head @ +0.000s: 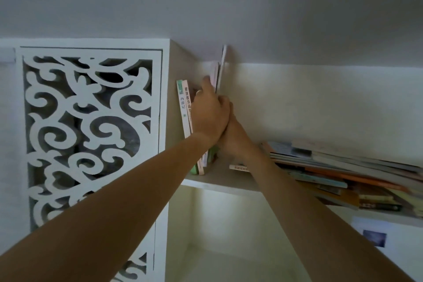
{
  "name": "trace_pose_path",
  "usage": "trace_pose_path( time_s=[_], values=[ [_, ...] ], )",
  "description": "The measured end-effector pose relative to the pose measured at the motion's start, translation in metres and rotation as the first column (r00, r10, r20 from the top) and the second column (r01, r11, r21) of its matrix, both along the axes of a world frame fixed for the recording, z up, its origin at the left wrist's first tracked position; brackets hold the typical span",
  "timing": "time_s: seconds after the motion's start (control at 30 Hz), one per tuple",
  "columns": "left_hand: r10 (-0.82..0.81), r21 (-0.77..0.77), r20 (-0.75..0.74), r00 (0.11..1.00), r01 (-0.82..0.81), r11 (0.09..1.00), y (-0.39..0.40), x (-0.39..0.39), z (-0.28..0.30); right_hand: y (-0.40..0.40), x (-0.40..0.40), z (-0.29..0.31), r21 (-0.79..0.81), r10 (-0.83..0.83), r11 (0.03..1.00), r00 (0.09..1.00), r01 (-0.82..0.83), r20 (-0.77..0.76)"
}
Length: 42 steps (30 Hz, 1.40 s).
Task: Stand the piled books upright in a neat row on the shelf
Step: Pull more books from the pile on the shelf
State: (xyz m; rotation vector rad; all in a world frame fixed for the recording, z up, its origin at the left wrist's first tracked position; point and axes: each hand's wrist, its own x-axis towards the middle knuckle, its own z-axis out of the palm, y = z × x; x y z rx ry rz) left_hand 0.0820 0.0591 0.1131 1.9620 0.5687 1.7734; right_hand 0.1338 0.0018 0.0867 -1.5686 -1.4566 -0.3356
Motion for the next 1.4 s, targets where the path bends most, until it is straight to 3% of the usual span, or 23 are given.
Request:
trace_pose_path(
  time_s=[0.1,0.23,0.3,0.37,0.43,0.5,0.6,0.8,0.9,1.0,1.2,1.33,1.4],
  values=[
    [-0.009,-0.040,0.045,0.999,0.011,0.999,0.005,-0.001,-0.021,0.007,0.004,-0.017,-0.087,-0.110,0.989,0.984,0.123,0.141],
    [0.039,0.019,-0.132,0.991,-0.037,0.999,0.009,0.004,-0.043,0.004,0.011,-0.034,-0.308,-0.108,0.940,0.985,0.144,0.132],
    [0.195,0.171,-0.149,0.969,-0.169,0.971,0.009,0.003,-0.048,0.000,0.010,-0.042,-0.417,-0.138,0.884,0.971,0.211,0.198],
    [0.444,0.448,-0.200,0.874,-0.321,0.834,0.023,0.004,-0.055,-0.002,0.005,-0.048,-0.464,-0.224,0.796,0.901,0.389,0.372],
    [0.521,0.601,-0.155,0.839,-0.339,0.724,0.033,-0.005,-0.056,-0.008,-0.003,-0.045,-0.466,-0.274,0.684,0.789,0.562,0.550],
    [0.456,0.623,-0.066,0.888,-0.320,0.714,0.040,-0.016,-0.053,-0.019,-0.009,-0.035,-0.546,-0.192,0.681,0.838,0.488,0.511],
    [0.424,0.710,-0.121,0.897,-0.220,0.669,0.047,-0.023,-0.060,-0.031,-0.009,-0.024,-0.631,-0.056,0.727,0.940,0.269,0.336],
    [0.450,0.739,-0.169,0.877,-0.189,0.647,0.062,-0.018,-0.098,-0.020,-0.004,-0.047,-0.365,-0.133,0.909,0.969,0.202,0.206],
    [0.478,0.760,-0.125,0.870,-0.226,0.610,0.063,-0.019,-0.096,-0.017,0.002,-0.044,-0.434,-0.096,0.883,0.974,0.179,0.205],
    [0.445,0.738,-0.110,0.889,-0.227,0.635,0.061,-0.017,-0.097,-0.015,0.010,-0.039,-0.492,-0.091,0.855,0.981,0.165,0.170],
    [0.527,0.729,-0.158,0.835,-0.261,0.632,0.060,-0.009,-0.101,-0.012,0.013,-0.050,-0.413,-0.149,0.880,0.962,0.235,0.229],
    [0.648,0.724,-0.193,0.737,-0.339,0.601,0.053,-0.007,-0.103,-0.020,-0.003,-0.055,-0.317,-0.299,0.849,0.878,0.424,0.374],
    [0.621,0.674,-0.152,0.769,-0.379,0.634,0.042,-0.002,-0.099,-0.030,-0.015,-0.052,-0.273,-0.338,0.834,0.836,0.479,0.433]
  ],
)
